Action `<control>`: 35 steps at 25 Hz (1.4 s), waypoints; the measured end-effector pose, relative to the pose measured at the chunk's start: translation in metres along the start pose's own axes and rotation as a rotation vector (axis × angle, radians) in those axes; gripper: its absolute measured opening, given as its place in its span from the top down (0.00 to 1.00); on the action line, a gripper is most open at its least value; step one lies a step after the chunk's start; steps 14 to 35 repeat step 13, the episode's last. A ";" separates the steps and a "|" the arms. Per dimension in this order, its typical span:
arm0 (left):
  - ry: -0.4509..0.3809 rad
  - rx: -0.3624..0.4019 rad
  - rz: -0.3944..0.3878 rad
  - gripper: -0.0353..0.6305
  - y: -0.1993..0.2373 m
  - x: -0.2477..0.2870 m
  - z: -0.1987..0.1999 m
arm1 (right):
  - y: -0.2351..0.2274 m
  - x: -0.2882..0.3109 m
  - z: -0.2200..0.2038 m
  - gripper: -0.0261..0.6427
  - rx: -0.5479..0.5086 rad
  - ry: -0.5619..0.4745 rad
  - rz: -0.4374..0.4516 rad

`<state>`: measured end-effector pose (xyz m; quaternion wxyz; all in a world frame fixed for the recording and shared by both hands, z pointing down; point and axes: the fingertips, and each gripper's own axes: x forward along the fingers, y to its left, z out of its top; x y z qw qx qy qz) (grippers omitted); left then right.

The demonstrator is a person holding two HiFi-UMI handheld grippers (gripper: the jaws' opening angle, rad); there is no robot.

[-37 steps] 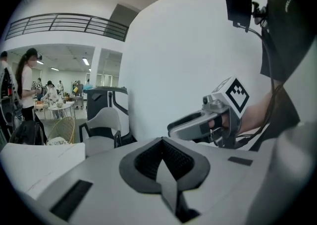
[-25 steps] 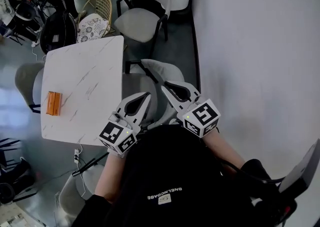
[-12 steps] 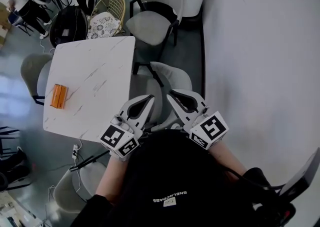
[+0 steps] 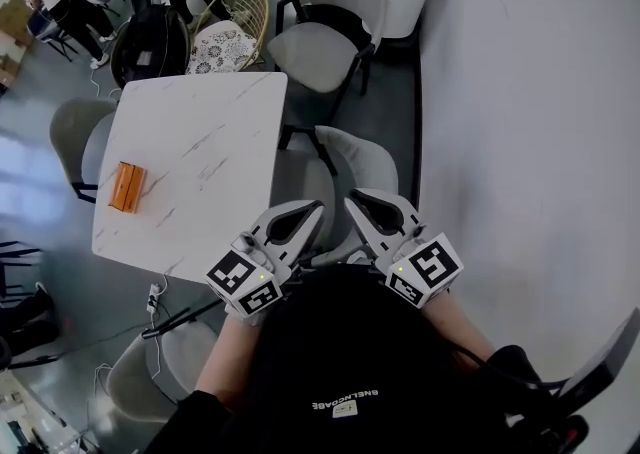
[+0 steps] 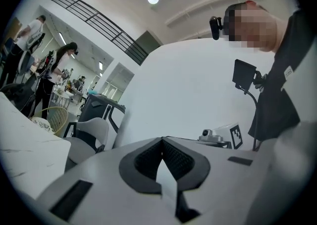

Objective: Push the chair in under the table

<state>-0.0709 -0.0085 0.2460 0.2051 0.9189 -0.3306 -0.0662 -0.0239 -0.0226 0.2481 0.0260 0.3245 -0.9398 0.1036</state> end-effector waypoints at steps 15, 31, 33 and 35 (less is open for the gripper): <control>0.025 -0.018 0.005 0.94 0.009 0.003 -0.007 | -0.012 0.007 -0.007 0.91 0.022 0.010 -0.026; 0.025 -0.018 0.005 0.94 0.009 0.003 -0.007 | -0.012 0.007 -0.007 0.91 0.022 0.010 -0.026; 0.025 -0.018 0.005 0.94 0.009 0.003 -0.007 | -0.012 0.007 -0.007 0.91 0.022 0.010 -0.026; 0.025 -0.018 0.005 0.94 0.009 0.003 -0.007 | -0.012 0.007 -0.007 0.91 0.022 0.010 -0.026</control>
